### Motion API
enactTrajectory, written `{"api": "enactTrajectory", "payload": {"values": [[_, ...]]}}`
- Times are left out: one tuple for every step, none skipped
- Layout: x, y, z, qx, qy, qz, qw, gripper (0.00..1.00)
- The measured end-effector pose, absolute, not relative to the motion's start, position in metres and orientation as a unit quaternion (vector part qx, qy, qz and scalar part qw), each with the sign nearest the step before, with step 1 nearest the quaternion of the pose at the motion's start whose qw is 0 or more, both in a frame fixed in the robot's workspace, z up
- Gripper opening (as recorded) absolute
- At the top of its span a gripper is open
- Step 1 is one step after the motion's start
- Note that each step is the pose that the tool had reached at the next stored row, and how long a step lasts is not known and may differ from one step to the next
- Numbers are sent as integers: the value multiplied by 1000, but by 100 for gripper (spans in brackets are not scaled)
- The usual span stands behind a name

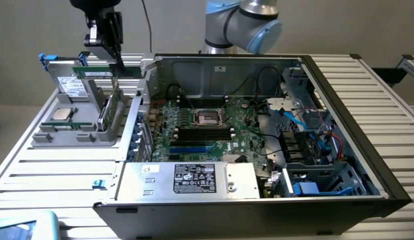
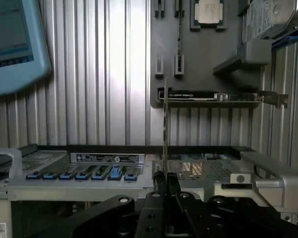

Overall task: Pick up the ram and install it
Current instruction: 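Pick up the ram and move it above insertion slot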

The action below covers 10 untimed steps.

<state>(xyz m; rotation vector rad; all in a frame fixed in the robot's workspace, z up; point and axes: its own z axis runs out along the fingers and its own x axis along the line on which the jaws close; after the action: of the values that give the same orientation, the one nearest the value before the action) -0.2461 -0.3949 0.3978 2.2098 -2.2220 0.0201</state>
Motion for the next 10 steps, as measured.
{"api": "enactTrajectory", "payload": {"values": [[-241, -395, 398, 705, -709, 7, 4, 13], [-237, -395, 398, 705, -709, 7, 4, 13], [-232, -395, 398, 705, -709, 7, 5, 13], [-228, -395, 398, 705, -709, 8, 5, 13], [-223, -395, 398, 705, -709, 8, 6, 13], [-219, -395, 398, 705, -709, 9, 6, 13], [-214, -395, 398, 705, -709, 10, 7, 13], [-209, -395, 398, 705, -709, 10, 8, 13], [-205, -395, 398, 705, -709, 11, 8, 13], [-200, -395, 398, 705, -709, 11, 9, 13]]}}
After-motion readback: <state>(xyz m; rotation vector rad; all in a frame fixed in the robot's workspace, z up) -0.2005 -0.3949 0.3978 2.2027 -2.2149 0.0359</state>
